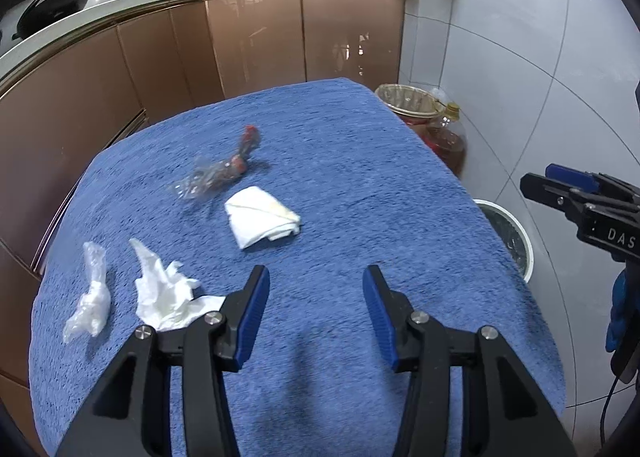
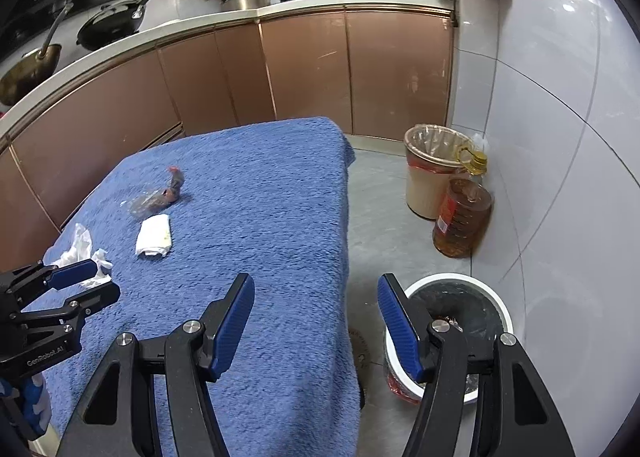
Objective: Collect trash
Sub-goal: 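Move both grippers back over the table toward the remaining tissues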
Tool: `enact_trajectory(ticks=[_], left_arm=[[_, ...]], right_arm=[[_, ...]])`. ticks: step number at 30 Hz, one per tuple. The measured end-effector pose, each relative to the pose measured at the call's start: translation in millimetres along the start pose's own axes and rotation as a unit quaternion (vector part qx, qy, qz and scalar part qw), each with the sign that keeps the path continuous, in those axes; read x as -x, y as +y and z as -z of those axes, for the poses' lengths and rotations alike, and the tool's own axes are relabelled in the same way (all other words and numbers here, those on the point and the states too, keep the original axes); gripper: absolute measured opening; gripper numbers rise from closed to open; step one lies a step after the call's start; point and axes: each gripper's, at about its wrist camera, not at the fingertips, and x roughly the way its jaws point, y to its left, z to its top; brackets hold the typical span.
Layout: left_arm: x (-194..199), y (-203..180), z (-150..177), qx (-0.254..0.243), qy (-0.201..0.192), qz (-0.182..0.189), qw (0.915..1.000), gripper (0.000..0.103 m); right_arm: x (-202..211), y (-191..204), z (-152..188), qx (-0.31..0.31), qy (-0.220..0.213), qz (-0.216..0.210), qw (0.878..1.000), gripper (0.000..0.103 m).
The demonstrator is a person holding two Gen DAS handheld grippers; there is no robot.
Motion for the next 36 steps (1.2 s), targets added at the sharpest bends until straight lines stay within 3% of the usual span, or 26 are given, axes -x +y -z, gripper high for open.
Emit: enact_trajectory(ticks=[21,36], left_arm=[[21,113,52,0.096,0.002,-0.058,0.9937,0.048],[39,167,81,0.138,-0.002,-0.096,0.9857,0.049]], right_arm=[[-18,100,-17,0.091,0.021,-0.039,0.995,0.064],[-25,152,-21,0.137,0.030,-0.062,0.988,0.065]])
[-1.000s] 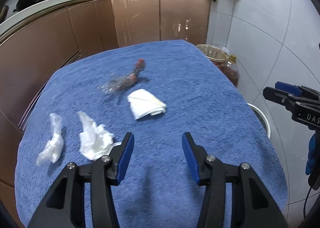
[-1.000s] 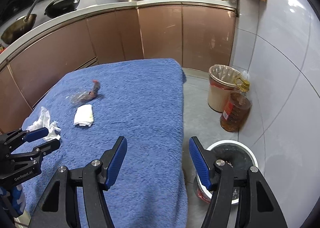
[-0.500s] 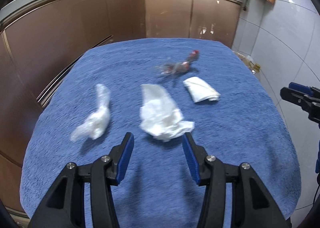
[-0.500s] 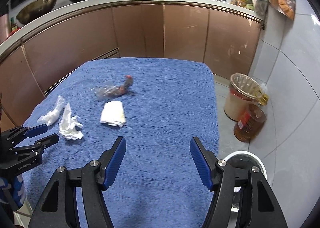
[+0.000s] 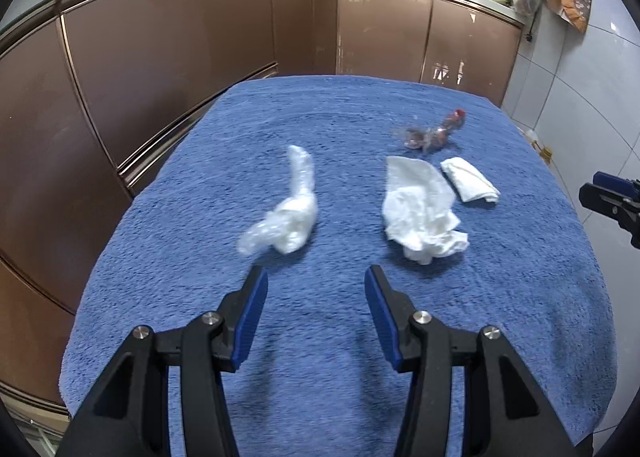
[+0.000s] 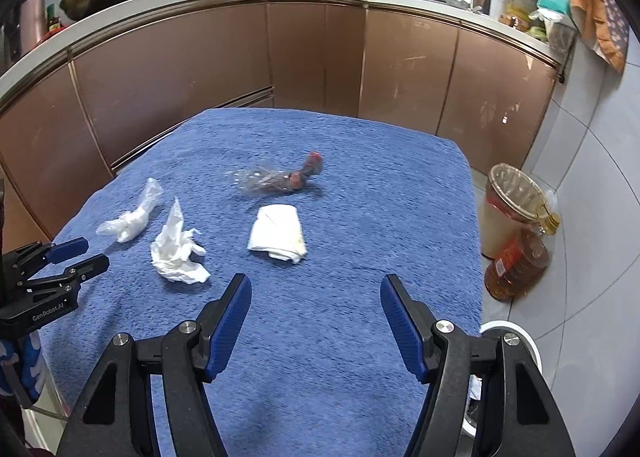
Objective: Collect trash
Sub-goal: 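Move both grippers back over the table toward the remaining tissues, then grasp the clear plastic bag with the left gripper while the right gripper grasps a crumpled tissue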
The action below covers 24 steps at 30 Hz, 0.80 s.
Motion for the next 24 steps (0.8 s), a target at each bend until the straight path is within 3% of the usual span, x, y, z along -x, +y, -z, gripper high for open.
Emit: enact_trajectory(ticks=[5,13,19,24], left_arm=[[2,18,-1,0.007,-0.011,-0.001,0.9999,0.058],[0,61,-7,0.034,-0.023,0.015,0.9990,0.062],[-16,56,-19,0.023,-0.015,0.059,0.9979,0.062],[-36,47,-31,0.011,-0.006,0.062,0.9980,0.062]], right_arm=[[-7,13,-6,0.014,0.003,-0.011,1.000,0.066],[-23,27,-17,0.032,0.005,-0.028,0.999,0.069],[-46,26,-24,0.028,0.016,-0.043,0.999,0.069],[-63,25,-28,0.027,0.024,-0.052,0.998,0.069]])
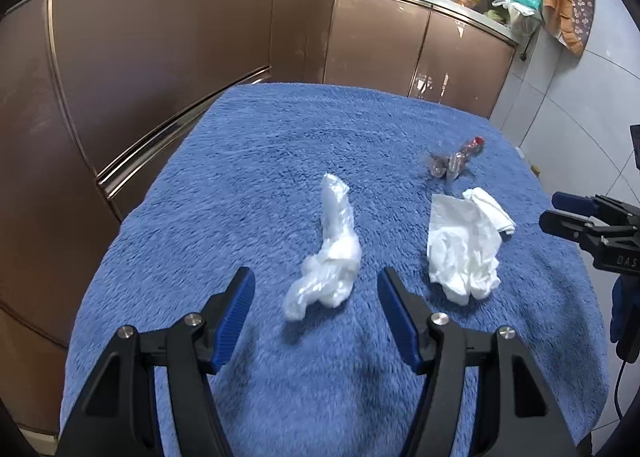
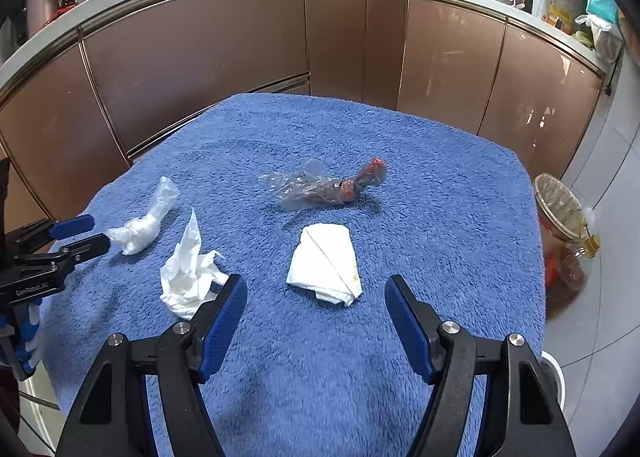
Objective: Collect trash
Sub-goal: 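Grasp the clear plastic bag with the left gripper while the right gripper grasps a crumpled tissue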
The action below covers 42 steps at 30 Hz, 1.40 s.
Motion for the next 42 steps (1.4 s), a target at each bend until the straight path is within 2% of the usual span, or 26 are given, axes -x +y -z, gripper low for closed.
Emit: enact_trajectory(ticks=[4,10,15,19,24,26,28,30,33,42], left_arm=[[-14,0,-6,-0.003,0.006,0.005,1.0000,0.062],[-35,-4,-5,-0.007,0.023,0.016,0.9996,0.060],[-48,1,-1,0.005,0.041,0.024,0.9989,0.042],[-47,3,0,0.011,0.038,0.027,0.9988,0.032],[-45,3,0,0.016,0.037,0.026,0.9989,0.030],[-42,2,2,0.016,0.037,0.027,0.9988,0.029],[-38,0,4,0.016,0.036,0.025,0.9989,0.029],[-32,-2,5,0.014,0.032,0.024,0.9991,0.029],[-20,-4,4,0.011,0.023,0.020,0.9995,0.029],[26,-20,-2,-0.005,-0.015,0.016,0.9997,0.029]], right_arm=[[-6,1,-1,0.000,0.001,-0.019,1.000,0.069],[-20,19,0,0.008,0.011,-0.077,0.997,0.069],[-40,40,-2,0.022,0.031,-0.113,0.993,0.069],[-54,48,-4,0.021,0.042,-0.145,0.988,0.055],[-67,59,-6,0.020,0.058,-0.175,0.983,0.040],[-69,64,-6,0.029,0.063,-0.179,0.981,0.030],[-70,66,-4,0.034,0.066,-0.181,0.981,0.025],[-69,69,-3,0.040,0.066,-0.184,0.980,0.020],[-58,69,-2,0.046,0.054,-0.183,0.980,0.017],[9,48,1,0.027,-0.007,-0.169,0.985,0.017]])
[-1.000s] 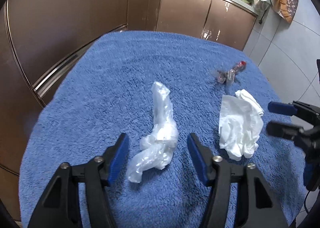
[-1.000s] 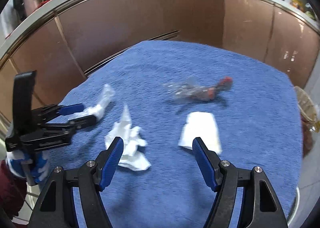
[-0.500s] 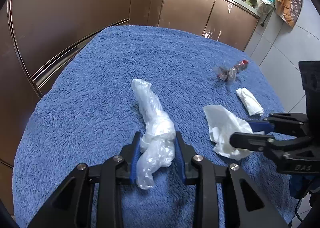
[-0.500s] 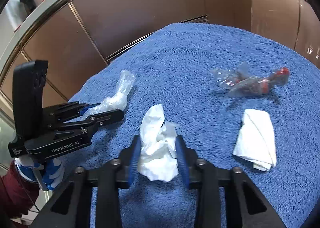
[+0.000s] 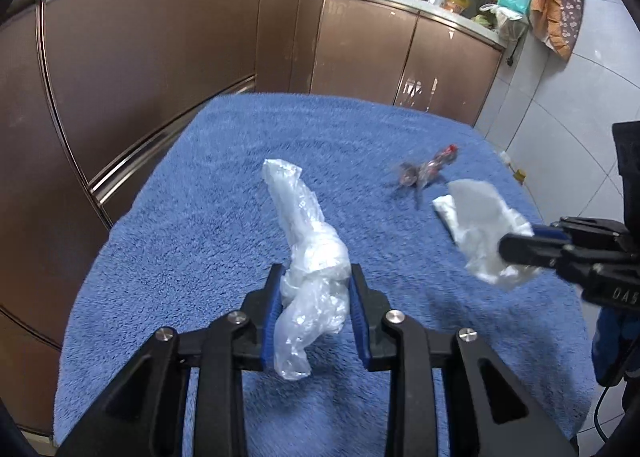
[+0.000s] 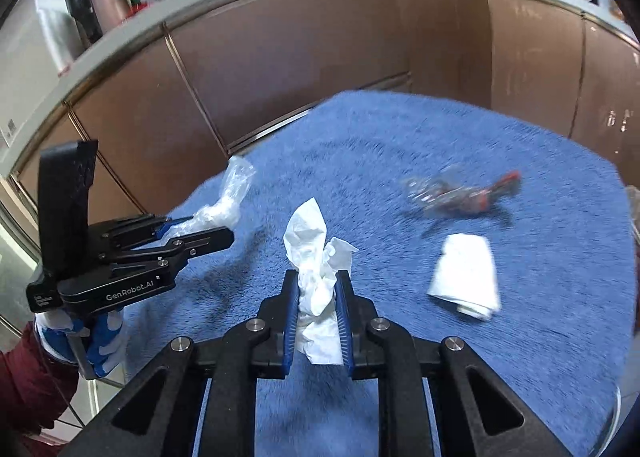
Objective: Collect trash
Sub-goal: 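Grasp the clear plastic bag with the left gripper while the right gripper grasps a crumpled tissue, then carry the plastic bag and tissue over the bin and open both grippers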
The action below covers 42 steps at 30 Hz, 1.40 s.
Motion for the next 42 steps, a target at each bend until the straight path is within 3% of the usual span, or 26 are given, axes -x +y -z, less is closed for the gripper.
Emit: enact_trajectory(ticks=[7,11,15,20,31,38,42], left_arm=[[28,-42,-9,-0.034,-0.022,0.016,0.9990,0.029],[31,-85,-18,-0.068,-0.024,0.046,0.9963,0.029],[28,-139,-25,-0.106,-0.019,0.086,0.9904,0.029],[7,-225,-32,-0.163,0.004,0.145,0.9760,0.029],[-85,-406,-34,-0.241,0.099,0.230,0.9377,0.029],[-153,-470,-20,-0.234,0.173,0.245,0.9251,0.030],[-187,-494,-14,-0.218,0.197,0.244,0.9243,0.034]], right_arm=[[77,-13,21,-0.025,-0.062,0.037,0.997,0.017],[125,-41,37,-0.056,-0.103,0.076,0.990,0.017],[177,-79,63,-0.097,-0.138,0.124,0.978,0.017],[226,-129,104,-0.162,-0.164,0.194,0.953,0.017],[231,-230,186,-0.281,-0.130,0.290,0.906,0.018],[215,-288,226,-0.333,-0.090,0.319,0.882,0.020],[204,-314,242,-0.352,-0.071,0.328,0.873,0.025]])
